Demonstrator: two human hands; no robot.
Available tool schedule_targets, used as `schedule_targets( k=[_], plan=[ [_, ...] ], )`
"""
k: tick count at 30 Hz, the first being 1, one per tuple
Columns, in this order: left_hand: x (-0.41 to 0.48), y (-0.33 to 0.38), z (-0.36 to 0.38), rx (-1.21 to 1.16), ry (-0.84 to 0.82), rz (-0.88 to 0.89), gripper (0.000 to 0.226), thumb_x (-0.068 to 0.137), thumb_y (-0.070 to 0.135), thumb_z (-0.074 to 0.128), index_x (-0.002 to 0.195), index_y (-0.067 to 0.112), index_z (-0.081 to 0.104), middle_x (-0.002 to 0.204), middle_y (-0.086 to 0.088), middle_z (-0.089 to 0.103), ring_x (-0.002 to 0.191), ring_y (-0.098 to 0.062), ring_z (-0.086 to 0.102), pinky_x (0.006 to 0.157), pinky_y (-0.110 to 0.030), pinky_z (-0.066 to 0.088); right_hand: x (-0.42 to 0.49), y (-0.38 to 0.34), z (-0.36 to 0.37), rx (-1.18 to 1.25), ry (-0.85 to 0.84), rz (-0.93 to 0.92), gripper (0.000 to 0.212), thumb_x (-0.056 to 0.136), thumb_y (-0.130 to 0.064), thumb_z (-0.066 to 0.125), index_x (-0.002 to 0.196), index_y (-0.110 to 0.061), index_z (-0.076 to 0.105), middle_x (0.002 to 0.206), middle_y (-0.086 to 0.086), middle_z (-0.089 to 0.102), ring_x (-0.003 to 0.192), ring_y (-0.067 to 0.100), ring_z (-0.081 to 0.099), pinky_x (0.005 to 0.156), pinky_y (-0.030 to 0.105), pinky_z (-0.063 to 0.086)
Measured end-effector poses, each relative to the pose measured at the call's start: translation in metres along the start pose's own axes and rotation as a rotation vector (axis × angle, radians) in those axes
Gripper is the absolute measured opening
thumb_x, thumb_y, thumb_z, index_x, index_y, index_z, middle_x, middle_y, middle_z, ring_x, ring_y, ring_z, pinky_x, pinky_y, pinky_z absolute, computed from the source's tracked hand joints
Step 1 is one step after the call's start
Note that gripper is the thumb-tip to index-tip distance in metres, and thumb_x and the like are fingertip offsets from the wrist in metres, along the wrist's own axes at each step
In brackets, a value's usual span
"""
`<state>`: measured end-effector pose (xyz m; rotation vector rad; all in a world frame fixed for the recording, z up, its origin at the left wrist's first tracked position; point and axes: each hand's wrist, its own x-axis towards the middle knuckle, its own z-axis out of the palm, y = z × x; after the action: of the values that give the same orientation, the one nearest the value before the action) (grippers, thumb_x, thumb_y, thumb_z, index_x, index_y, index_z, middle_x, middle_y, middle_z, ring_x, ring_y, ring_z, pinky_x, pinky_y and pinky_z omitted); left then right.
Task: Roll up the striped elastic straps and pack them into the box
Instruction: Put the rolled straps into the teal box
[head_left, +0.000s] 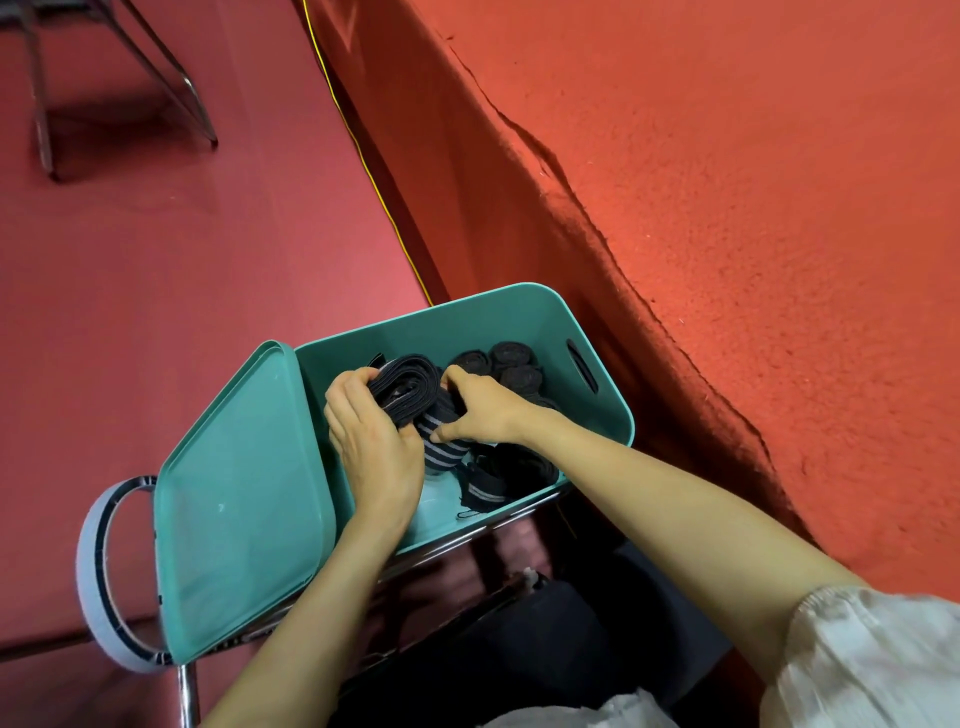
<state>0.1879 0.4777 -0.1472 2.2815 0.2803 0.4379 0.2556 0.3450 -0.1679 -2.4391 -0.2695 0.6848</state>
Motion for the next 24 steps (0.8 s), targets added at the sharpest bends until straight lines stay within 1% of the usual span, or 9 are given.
schedule_targets(
  k=[2,4,6,8,12,16,19,22,24],
  plan=[
    [-0.001,0.000,0.002,0.006,-0.007,-0.012,0.055,0.067,-0.012,0.059,0.117,0.006,0.045,0.120,-0.014,0.043,0.112,-0.031,0.041,0.096,-0.044,0.038,0.000,0.002,0.002,-0.149,-0.001,-0.065,0.066,0.068,-0.033,0.082,0.119,-0.010,0.046,0.119,0.012,0.059,0.104,0.030,0.057,0.088,0.042,0.049],
    [-0.003,0.001,0.005,0.012,-0.024,-0.019,0.054,0.067,-0.010,0.059,0.116,0.007,0.045,0.118,-0.013,0.044,0.111,-0.031,0.041,0.094,-0.046,0.038,-0.001,0.006,0.006,-0.348,-0.032,-0.144,0.070,0.069,-0.031,0.081,0.125,-0.008,0.046,0.123,0.013,0.055,0.110,0.032,0.054,0.089,0.040,0.047],
    [-0.007,0.003,0.008,0.021,-0.055,-0.015,0.053,0.069,-0.009,0.059,0.116,0.008,0.045,0.117,-0.011,0.043,0.111,-0.030,0.041,0.095,-0.045,0.038,-0.004,0.009,0.011,-0.532,-0.082,-0.210,0.073,0.072,-0.030,0.078,0.132,-0.006,0.042,0.127,0.013,0.052,0.113,0.032,0.052,0.088,0.038,0.046],
    [-0.009,0.003,0.009,0.036,-0.079,-0.018,0.052,0.069,-0.010,0.059,0.116,0.008,0.045,0.117,-0.010,0.043,0.112,-0.030,0.042,0.096,-0.045,0.037,-0.007,0.010,0.014,-0.623,-0.113,-0.253,0.077,0.075,-0.030,0.076,0.138,-0.006,0.037,0.131,0.012,0.049,0.114,0.031,0.049,0.089,0.039,0.045],
    [-0.008,-0.001,0.008,0.064,-0.093,-0.057,0.053,0.069,-0.010,0.059,0.117,0.007,0.043,0.118,-0.012,0.042,0.113,-0.031,0.041,0.095,-0.045,0.037,-0.008,0.007,0.014,-0.674,-0.125,-0.293,0.080,0.076,-0.032,0.076,0.139,-0.007,0.035,0.133,0.011,0.048,0.114,0.031,0.049,0.090,0.040,0.044],
    [-0.006,0.000,0.008,0.055,-0.083,-0.080,0.055,0.069,-0.010,0.058,0.119,0.008,0.042,0.120,-0.011,0.041,0.114,-0.029,0.039,0.095,-0.046,0.038,-0.008,-0.001,0.016,-0.772,-0.205,-0.385,0.079,0.078,-0.031,0.075,0.140,-0.006,0.035,0.137,0.012,0.045,0.120,0.030,0.045,0.096,0.040,0.042],
    [-0.006,0.002,0.007,0.041,-0.088,-0.091,0.057,0.069,-0.010,0.058,0.120,0.008,0.041,0.121,-0.011,0.040,0.115,-0.028,0.037,0.096,-0.043,0.036,-0.010,-0.006,0.020,-0.845,-0.252,-0.464,0.078,0.080,-0.031,0.073,0.141,-0.004,0.033,0.142,0.012,0.040,0.125,0.029,0.041,0.099,0.037,0.037],
    [-0.008,0.002,0.007,0.040,-0.096,-0.086,0.057,0.068,-0.012,0.057,0.120,0.006,0.041,0.121,-0.012,0.040,0.114,-0.028,0.038,0.095,-0.042,0.036,-0.010,-0.008,0.021,-0.817,-0.285,-0.495,0.079,0.081,-0.031,0.073,0.142,-0.002,0.032,0.146,0.014,0.038,0.131,0.030,0.037,0.106,0.034,0.030],
    [-0.008,0.000,0.007,0.039,-0.098,-0.093,0.056,0.069,-0.012,0.057,0.119,0.006,0.041,0.121,-0.012,0.040,0.114,-0.029,0.038,0.094,-0.044,0.038,-0.010,-0.007,0.022,-0.812,-0.294,-0.483,0.081,0.080,-0.031,0.073,0.142,-0.001,0.030,0.145,0.015,0.037,0.129,0.031,0.038,0.106,0.035,0.031]
  ],
)
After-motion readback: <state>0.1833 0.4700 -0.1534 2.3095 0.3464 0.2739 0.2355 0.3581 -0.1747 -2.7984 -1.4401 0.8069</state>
